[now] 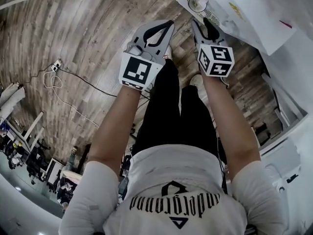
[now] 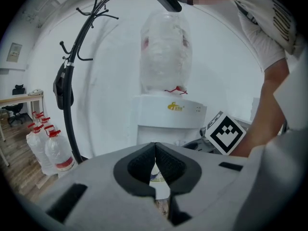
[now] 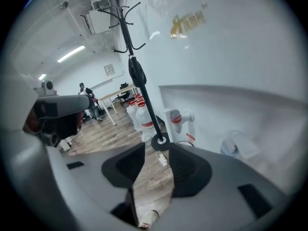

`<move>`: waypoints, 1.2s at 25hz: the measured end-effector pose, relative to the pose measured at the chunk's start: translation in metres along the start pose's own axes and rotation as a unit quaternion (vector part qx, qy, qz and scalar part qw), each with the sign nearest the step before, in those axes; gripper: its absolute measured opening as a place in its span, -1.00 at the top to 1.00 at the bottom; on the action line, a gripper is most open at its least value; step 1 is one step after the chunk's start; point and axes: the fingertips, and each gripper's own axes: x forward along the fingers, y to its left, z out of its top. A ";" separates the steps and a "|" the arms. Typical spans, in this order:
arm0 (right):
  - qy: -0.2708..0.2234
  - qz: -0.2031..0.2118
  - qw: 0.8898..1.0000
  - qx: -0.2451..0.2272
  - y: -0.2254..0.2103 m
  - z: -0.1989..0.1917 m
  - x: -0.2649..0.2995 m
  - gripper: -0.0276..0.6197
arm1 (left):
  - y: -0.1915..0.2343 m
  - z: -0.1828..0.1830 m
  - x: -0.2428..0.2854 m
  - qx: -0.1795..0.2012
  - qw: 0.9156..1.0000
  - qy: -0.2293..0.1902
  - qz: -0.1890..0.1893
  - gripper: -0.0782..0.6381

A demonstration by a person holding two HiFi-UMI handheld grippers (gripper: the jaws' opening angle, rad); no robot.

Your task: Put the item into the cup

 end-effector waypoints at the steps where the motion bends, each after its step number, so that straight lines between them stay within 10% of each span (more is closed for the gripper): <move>1: -0.003 0.009 1.000 -0.008 0.006 0.004 -0.010 0.43 | -0.006 0.008 -0.005 0.001 1.000 -0.004 0.001 0.76; 16: -0.099 0.104 0.978 -0.150 0.084 0.092 -0.239 0.90 | -0.144 0.129 -0.109 0.020 0.997 -0.066 0.036 0.76; 30: -0.178 0.173 0.949 -0.195 0.119 0.128 -0.449 0.90 | -0.276 0.222 -0.199 0.019 0.991 -0.126 0.038 0.76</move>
